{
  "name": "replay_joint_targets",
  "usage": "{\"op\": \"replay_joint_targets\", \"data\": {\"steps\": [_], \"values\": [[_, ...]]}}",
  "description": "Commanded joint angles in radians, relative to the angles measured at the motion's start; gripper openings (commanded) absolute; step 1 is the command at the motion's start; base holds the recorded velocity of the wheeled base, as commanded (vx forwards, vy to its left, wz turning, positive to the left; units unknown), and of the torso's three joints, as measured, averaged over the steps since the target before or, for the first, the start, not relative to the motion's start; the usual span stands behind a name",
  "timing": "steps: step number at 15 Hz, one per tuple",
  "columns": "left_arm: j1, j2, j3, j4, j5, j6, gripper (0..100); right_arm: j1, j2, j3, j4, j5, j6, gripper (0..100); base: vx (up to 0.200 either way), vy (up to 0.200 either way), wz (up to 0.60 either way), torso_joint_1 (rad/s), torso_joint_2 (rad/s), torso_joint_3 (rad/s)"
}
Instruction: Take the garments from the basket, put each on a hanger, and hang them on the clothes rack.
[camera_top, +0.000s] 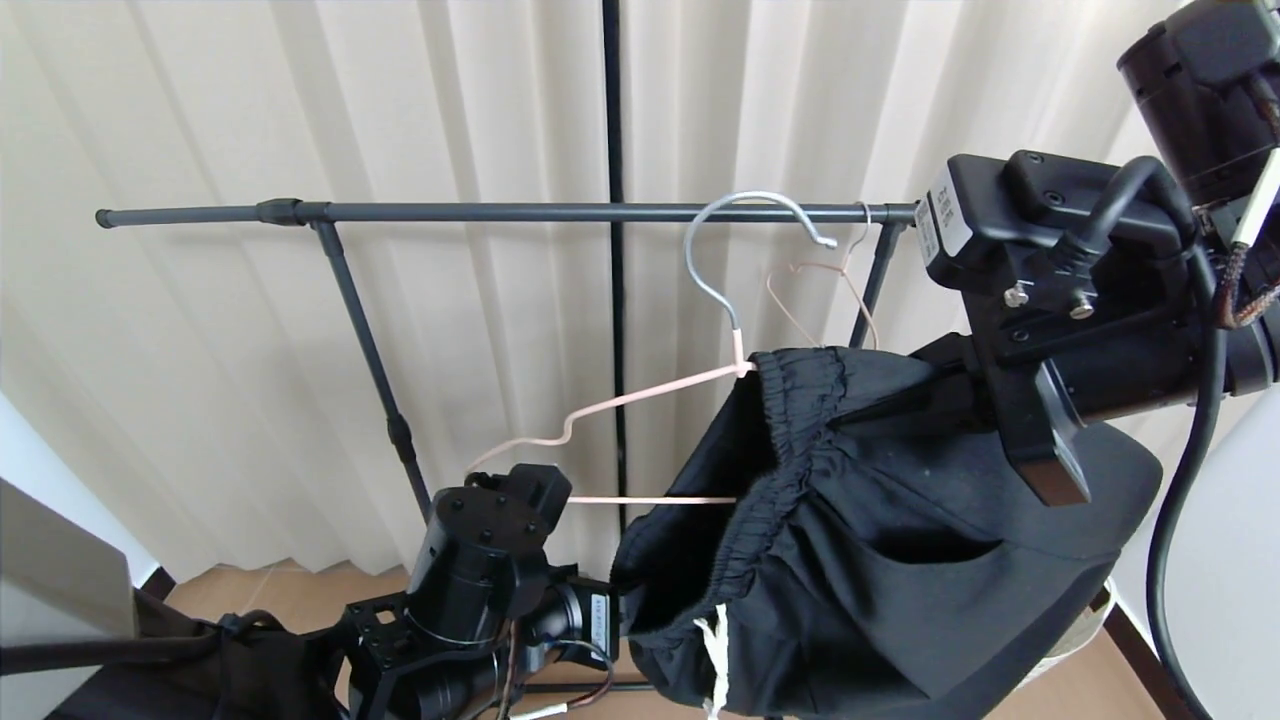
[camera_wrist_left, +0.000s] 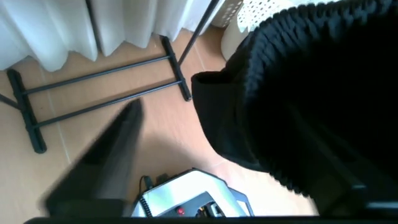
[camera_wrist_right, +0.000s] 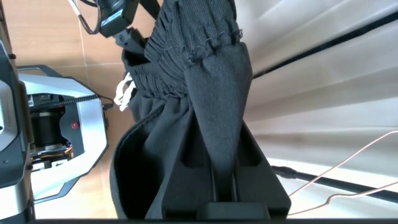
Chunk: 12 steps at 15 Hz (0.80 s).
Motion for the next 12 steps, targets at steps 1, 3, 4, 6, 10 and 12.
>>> {"op": "replay_joint_targets", "data": {"steps": [1, 3, 4, 6, 10, 12], "values": [[-0.011, -0.034, 0.01, 0.001, 0.021, 0.004, 0, -0.016, -0.023, 0.037, 0.0, 0.001, 0.001, 0, 0.0, 0.0, 0.0, 0.0, 0.0, 0.0], [-0.006, -0.082, 0.032, 0.001, 0.029, 0.011, 0, -0.071, -0.038, 0.089, -0.011, 0.011, 0.006, 0, 0.0, 0.0, 0.0, 0.0, 0.0, 0.0], [0.006, -0.112, 0.042, 0.003, 0.029, 0.031, 0, -0.103, -0.043, 0.138, -0.044, 0.037, 0.007, 0, 0.0, 0.0, 0.0, 0.0, 0.0, 0.0], [0.033, -0.144, 0.059, 0.003, 0.03, 0.057, 0, -0.174, -0.063, 0.256, -0.152, 0.126, 0.007, 0, 0.0, 0.0, 0.0, 0.0, 0.0, 0.0], [0.063, -0.167, 0.065, 0.003, 0.029, 0.116, 0, -0.323, -0.123, 0.541, -0.368, 0.285, 0.007, 0, 0.0, 0.0, 0.0, 0.0, 0.0, 0.0], [0.063, -0.163, 0.064, 0.001, 0.029, 0.153, 0, -0.36, -0.126, 0.604, -0.468, 0.307, 0.009, 0, 0.0, 0.0, 0.0, 0.0, 0.0, 0.0]]}}
